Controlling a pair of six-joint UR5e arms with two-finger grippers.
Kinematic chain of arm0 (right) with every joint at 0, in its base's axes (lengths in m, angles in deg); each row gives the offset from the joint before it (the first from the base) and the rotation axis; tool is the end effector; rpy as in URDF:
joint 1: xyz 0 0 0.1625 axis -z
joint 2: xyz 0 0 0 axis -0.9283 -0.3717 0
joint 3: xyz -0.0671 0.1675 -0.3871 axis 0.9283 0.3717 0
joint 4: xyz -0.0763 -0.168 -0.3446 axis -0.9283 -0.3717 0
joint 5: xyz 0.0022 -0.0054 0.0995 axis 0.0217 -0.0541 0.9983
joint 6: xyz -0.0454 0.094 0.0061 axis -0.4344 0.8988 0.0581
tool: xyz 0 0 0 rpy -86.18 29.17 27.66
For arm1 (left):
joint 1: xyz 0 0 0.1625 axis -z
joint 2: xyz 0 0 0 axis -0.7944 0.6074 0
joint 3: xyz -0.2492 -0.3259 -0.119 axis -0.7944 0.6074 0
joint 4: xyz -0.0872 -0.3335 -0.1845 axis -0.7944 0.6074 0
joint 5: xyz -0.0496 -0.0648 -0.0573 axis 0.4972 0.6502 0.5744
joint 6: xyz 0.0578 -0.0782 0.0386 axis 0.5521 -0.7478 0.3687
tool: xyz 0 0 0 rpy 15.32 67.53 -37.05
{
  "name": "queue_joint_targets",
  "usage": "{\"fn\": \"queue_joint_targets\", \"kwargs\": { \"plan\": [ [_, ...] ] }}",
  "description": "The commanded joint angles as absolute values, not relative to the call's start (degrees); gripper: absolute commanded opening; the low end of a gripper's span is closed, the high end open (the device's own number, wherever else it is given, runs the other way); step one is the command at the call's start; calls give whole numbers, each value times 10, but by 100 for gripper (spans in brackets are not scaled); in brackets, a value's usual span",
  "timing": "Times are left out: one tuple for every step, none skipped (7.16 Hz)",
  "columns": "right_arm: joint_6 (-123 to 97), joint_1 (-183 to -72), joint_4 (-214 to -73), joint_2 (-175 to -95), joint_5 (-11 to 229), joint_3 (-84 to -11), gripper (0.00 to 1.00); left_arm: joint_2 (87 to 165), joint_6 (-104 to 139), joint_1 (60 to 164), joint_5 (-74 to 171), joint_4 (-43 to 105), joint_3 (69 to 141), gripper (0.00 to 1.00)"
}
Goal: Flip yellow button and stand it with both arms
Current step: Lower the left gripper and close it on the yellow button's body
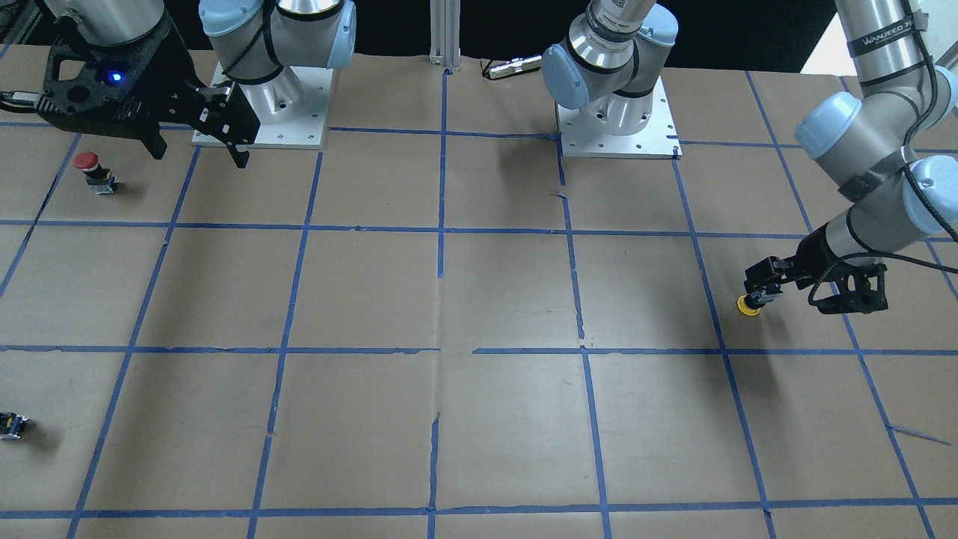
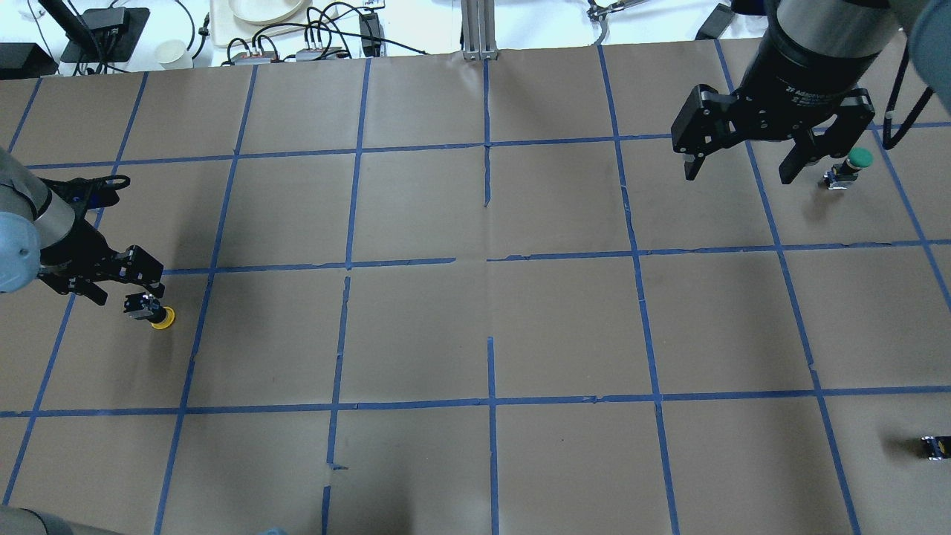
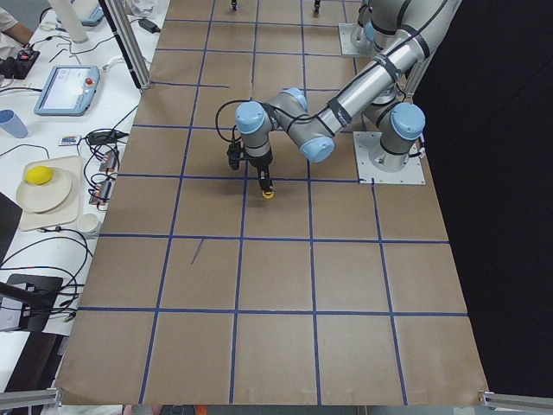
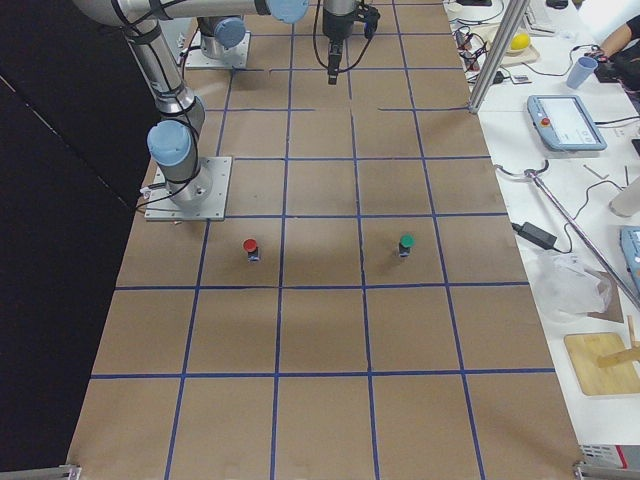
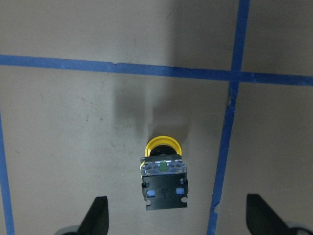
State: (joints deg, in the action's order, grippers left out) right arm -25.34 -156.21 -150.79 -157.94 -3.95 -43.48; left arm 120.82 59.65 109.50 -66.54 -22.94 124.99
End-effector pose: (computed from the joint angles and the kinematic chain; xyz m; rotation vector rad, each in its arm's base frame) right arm 0.1180 -0.4461 0.5086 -0.1667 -3.1368 -0.0386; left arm 0.1616 -0.4809 0.2444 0.1400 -3.1107 -0.2289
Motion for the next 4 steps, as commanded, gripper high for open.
{"fn": "queue_joint_targets", "kwargs": {
  "plan": [
    [-254,-1562,-1503,-1580,-36,-443,100,1222,595,1095,-666,-243,1253,86],
    [-251,-1560,-1485,-1577,-36,-444,100,1221,597,1095,-665,-243,1253,56],
    [-251,-1558,-1485,-1576,-36,-444,100,1218,598,1095,-666,-243,1253,29],
    [-249,-1557,-1486,-1576,-35,-444,100,1218,598,1095,-666,-242,1253,17]
  ]
}}
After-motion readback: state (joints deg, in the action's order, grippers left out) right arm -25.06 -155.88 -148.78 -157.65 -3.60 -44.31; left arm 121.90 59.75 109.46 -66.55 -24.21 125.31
